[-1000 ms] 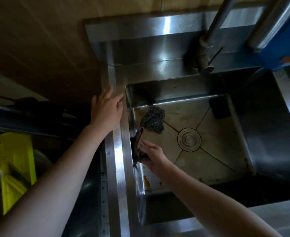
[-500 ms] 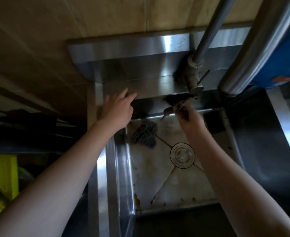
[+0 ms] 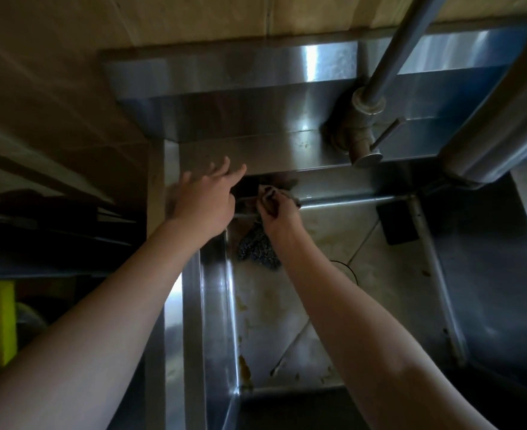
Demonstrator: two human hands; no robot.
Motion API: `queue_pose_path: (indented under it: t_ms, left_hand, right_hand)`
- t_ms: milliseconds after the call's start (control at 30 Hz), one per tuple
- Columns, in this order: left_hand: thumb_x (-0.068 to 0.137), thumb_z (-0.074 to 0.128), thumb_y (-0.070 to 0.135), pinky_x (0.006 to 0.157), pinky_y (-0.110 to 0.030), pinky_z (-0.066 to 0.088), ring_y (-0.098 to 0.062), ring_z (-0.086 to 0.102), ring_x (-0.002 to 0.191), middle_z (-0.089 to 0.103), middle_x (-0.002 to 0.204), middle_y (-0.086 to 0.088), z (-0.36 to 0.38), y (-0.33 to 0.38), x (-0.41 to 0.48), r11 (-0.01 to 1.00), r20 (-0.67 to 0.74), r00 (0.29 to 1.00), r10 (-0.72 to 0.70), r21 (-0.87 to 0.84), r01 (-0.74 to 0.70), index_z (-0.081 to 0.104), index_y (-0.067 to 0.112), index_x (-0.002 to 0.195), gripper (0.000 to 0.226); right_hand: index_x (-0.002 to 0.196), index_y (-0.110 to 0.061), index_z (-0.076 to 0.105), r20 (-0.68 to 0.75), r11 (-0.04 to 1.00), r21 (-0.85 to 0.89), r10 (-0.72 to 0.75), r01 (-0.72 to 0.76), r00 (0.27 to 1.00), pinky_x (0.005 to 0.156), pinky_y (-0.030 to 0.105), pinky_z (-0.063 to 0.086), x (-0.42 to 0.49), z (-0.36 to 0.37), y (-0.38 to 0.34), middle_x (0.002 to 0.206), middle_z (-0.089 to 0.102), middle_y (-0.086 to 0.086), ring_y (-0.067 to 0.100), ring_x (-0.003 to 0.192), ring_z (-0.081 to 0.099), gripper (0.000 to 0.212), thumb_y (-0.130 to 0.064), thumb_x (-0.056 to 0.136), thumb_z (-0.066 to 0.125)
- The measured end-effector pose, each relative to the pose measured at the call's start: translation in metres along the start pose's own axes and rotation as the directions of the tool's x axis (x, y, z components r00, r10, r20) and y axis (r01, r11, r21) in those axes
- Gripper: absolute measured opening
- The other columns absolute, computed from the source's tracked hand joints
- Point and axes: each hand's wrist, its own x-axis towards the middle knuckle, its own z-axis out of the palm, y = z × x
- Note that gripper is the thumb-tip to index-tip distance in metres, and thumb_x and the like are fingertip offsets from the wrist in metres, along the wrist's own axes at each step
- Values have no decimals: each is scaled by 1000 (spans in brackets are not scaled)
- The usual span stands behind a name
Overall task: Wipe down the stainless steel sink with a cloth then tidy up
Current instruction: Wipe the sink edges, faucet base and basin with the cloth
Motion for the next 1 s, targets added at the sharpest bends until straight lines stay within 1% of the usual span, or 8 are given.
queue_pose_path:
  t_ms: [200,333,433,567,633,800,900,1000]
  left_hand:
    - [95,38,18,109,-47,24,-24,22,142,16,157,0,-2,-3,2,1000,21,1000,-2,7,2,21,40,145,57]
    - [95,38,20,110,-48,24,-25,23,142,17,157,-1,0,-2,2,1000,18,1000,-1,17,0,21,38,145,56]
    - [95,39,21,110,-48,23,-27,24,141,18,156,-2,-1,0,2,1000,18,1000,0,10,0,22,37,145,56]
    - [95,39,22,109,-47,24,-29,26,141,20,156,-5,-2,1,3,1000,10,1000,3,16,-3,25,35,145,54]
    - [95,39,22,109,-46,24,-29,26,140,21,156,-6,-3,2,3,1000,3,1000,4,15,-4,26,34,145,53]
    - [94,39,22,107,-46,26,-30,27,140,22,156,-6,-4,5,5,1000,11,1000,-3,26,3,27,34,145,54]
    - [94,40,22,106,-46,27,-30,27,140,23,155,-6,-4,5,5,999,5,1000,-10,30,10,27,34,145,54]
    - [94,40,22,107,-47,26,-30,26,140,22,155,-5,-3,6,5,999,8,1000,-18,30,18,26,34,145,54]
  right_hand:
    - [127,1,50,55,998,59,2,-5,999,48,32,56,1,-21,-56,131,54,20,34,122,53,32,-3,95,46]
    - [93,-5,57,-38,942,112,-313,315,949,71,35,59,-1,-52,-135,94,61,13,20,77,61,11,4,91,52]
    - [124,1,55,-214,779,-3,-613,627,761,91,45,53,2,-66,-175,111,66,16,28,96,66,43,11,82,61]
    - [127,4,53,-269,701,-161,-708,694,653,94,47,52,11,-64,-174,122,62,21,31,110,62,47,12,81,61]
    - [121,5,55,-272,731,-182,-680,658,681,93,41,52,19,-58,-153,121,62,23,29,104,63,38,12,83,59]
    - [117,5,58,-171,897,-179,-432,403,886,54,22,56,33,-33,-59,116,63,23,28,91,64,38,13,80,60]
    - [106,1,61,-130,936,-231,-302,267,944,80,42,58,32,-18,-3,107,66,21,33,95,66,29,11,79,64]
    - [88,-10,61,-99,929,-232,-318,289,943,78,45,57,30,-13,16,97,67,17,30,88,66,23,11,79,65]
